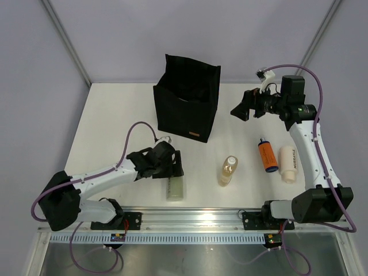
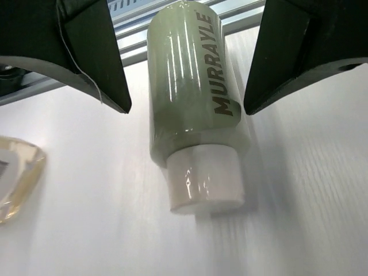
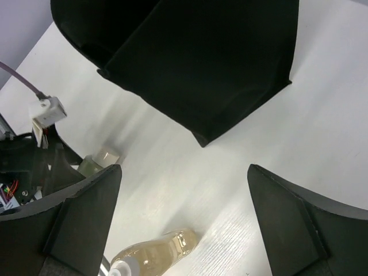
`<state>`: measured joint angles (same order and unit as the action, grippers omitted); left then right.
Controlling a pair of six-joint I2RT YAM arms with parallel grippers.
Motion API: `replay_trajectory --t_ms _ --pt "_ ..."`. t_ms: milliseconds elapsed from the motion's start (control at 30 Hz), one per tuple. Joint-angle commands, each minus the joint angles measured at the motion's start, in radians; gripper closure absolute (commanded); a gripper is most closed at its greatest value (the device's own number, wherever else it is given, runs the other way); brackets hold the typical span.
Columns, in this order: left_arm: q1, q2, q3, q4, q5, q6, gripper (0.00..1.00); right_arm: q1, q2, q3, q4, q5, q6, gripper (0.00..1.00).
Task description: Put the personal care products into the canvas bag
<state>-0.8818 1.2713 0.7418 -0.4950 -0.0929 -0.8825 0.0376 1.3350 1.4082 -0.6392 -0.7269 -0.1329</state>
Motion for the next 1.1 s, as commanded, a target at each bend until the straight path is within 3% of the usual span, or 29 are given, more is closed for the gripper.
replay_trajectory --t_ms 0,33,167,300,333,467,533,567,600,833,1067 --pt "0.017 -0.007 -0.001 0.063 0.029 0.043 0.6 -0.011 -0.034 -0.025 0.047 -0.04 0.026 0.01" --pt "0.017 0.008 0.011 0.044 0.028 0.053 0.42 -0.013 -0.034 -0.026 0.046 -0.04 0.026 0.01" --pt "0.014 0.117 0.06 -0.062 0.054 0.092 0.17 -0.015 -0.036 -0.034 0.049 -0.042 0.026 0.0" --pt "-0.011 0.189 0.093 -0.051 0.084 0.099 0.13 -0.016 -0.028 -0.038 0.052 -0.043 0.024 0.0" --pt "-0.016 0.227 0.103 -0.054 0.087 0.096 0.01 -0.016 -0.027 -0.04 0.052 -0.043 0.024 0.01" --pt "-0.037 0.319 0.171 -0.115 0.053 0.091 0.02 -0.019 -0.022 -0.046 0.055 -0.051 0.026 0.0" --pt "-0.037 0.339 0.188 -0.135 0.022 0.088 0.29 -0.019 -0.02 -0.049 0.055 -0.051 0.024 0.0" --pt "-0.037 0.347 0.191 -0.157 0.009 0.083 0.51 -0.019 -0.02 -0.052 0.055 -0.051 0.023 0.0" --pt "-0.037 0.347 0.197 -0.169 -0.019 0.076 0.98 -0.019 -0.022 -0.054 0.055 -0.052 0.022 0.01" --pt "-0.037 0.298 0.208 -0.174 -0.021 0.112 1.0 -0.024 -0.013 -0.058 0.064 -0.065 0.027 0.0" --pt "0.03 0.122 0.157 0.045 0.137 0.152 1.0 -0.03 -0.01 -0.054 0.062 -0.086 0.033 0.0"
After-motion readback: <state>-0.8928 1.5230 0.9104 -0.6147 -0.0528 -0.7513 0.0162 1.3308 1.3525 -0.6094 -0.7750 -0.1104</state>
